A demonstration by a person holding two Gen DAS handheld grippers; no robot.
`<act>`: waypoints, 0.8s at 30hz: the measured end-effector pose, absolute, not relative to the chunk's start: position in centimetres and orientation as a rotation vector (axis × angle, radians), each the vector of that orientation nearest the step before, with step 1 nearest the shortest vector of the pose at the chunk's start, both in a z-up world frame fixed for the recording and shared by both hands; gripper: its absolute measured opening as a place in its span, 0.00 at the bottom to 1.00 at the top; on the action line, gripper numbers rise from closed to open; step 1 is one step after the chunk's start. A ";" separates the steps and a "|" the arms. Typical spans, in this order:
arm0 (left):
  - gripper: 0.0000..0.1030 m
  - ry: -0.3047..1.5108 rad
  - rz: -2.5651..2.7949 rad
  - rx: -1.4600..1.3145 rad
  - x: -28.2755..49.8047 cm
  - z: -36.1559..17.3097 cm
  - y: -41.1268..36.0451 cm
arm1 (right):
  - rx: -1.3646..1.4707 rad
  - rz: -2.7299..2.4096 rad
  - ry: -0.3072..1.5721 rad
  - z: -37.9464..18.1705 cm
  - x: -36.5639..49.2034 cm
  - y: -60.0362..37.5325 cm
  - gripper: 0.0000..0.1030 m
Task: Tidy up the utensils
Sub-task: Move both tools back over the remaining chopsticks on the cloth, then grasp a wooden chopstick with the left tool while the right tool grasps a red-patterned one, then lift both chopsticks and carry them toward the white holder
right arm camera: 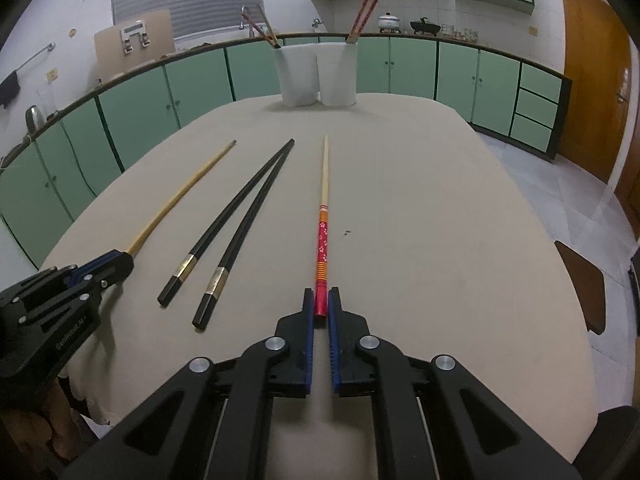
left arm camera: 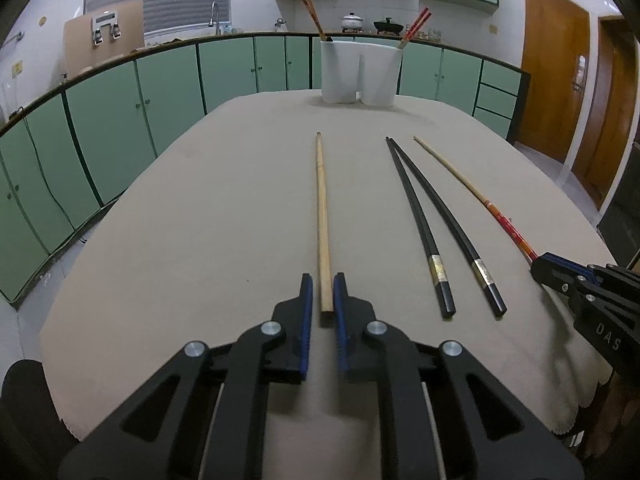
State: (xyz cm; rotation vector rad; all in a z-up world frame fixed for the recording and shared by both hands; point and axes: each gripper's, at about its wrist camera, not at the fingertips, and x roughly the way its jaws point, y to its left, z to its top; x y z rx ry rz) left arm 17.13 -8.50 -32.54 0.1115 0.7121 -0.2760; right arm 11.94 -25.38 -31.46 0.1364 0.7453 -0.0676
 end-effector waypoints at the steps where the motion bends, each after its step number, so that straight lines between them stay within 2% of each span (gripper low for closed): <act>1: 0.06 0.715 -0.281 0.110 17.2 -32.5 -8.5 | 0.136 -0.065 0.748 -31.4 12.0 -25.4 0.07; 6: 0.06 0.748 -0.284 0.093 17.7 -30.7 -8.4 | 0.164 -0.051 0.769 -30.2 12.1 -25.8 0.06; 11: 0.06 0.762 -0.283 0.056 17.9 -26.0 -7.9 | 0.156 -0.028 0.731 -25.2 11.2 -26.2 0.06; 18: 0.06 0.684 -0.316 0.065 17.2 -19.3 -7.8 | 0.148 0.004 0.704 -19.3 11.7 -26.8 0.06; 24: 0.06 0.667 -0.337 0.069 17.3 -16.6 -7.8 | 0.119 0.053 0.697 -15.9 12.5 -26.7 0.06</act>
